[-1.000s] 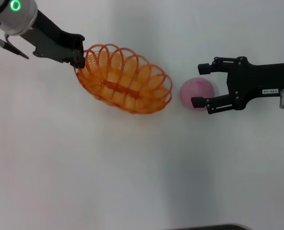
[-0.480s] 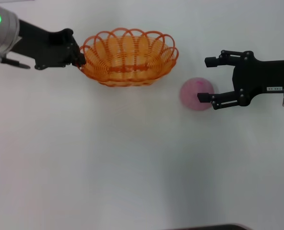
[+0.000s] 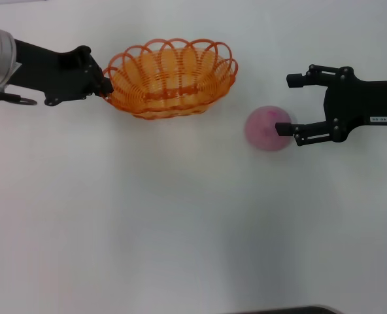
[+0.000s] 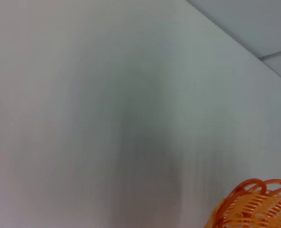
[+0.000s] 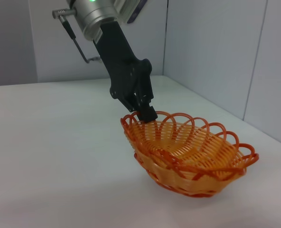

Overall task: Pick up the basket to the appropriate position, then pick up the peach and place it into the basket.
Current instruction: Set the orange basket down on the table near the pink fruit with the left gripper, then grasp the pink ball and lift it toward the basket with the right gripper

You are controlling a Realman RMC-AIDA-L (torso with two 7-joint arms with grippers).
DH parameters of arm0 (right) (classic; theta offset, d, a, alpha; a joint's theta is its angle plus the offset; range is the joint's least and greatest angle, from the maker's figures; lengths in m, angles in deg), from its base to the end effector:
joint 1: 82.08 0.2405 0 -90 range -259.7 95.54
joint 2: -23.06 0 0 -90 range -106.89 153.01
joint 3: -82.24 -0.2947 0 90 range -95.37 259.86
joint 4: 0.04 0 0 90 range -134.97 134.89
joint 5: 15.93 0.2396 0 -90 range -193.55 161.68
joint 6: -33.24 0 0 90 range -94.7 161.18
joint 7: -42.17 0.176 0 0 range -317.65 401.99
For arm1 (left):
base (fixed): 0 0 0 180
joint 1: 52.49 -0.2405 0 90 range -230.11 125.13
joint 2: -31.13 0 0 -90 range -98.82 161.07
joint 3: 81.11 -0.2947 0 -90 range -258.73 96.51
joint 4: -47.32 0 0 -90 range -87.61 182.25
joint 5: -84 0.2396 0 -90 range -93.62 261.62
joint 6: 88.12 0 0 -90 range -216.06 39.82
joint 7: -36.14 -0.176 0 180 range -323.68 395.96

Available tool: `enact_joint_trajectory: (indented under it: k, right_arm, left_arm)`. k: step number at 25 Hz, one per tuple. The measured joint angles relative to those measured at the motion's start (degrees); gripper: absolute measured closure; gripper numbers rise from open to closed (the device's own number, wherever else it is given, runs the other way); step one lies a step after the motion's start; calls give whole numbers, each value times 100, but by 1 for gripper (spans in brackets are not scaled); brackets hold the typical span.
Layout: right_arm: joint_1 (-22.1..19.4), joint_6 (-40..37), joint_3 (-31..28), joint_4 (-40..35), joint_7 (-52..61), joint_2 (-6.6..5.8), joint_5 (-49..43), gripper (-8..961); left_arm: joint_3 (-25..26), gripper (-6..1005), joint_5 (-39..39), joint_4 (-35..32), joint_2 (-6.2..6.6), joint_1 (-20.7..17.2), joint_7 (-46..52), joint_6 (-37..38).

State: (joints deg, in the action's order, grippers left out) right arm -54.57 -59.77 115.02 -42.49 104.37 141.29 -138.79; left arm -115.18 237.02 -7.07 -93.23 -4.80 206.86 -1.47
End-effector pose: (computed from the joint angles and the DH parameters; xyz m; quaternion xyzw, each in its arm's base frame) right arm 0.3313 0.3644 -0.0171 -0.9651 0.0849 0.1738 0.1766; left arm -0.2384 0.4532 -0.0401 -0.6669 -0.7311 -0.0684 0.1266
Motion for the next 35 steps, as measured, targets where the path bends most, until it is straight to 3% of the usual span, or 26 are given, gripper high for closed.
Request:
enact_joint_trajectory:
  k: [20, 25, 35]
  right_arm:
    - [-18, -27, 8, 0, -63, 56, -2, 13]
    - [-17, -29, 0, -4, -68, 83, -2, 13]
    - [4, 0, -25, 6, 12, 119, 83, 13]
  left_arm:
    - [-181, 849, -7, -329, 62, -481, -13, -18]
    - [-208, 639, -9, -477, 87, -624, -13, -23]
    - [-399, 417, 13, -877, 95, -806, -89, 55]
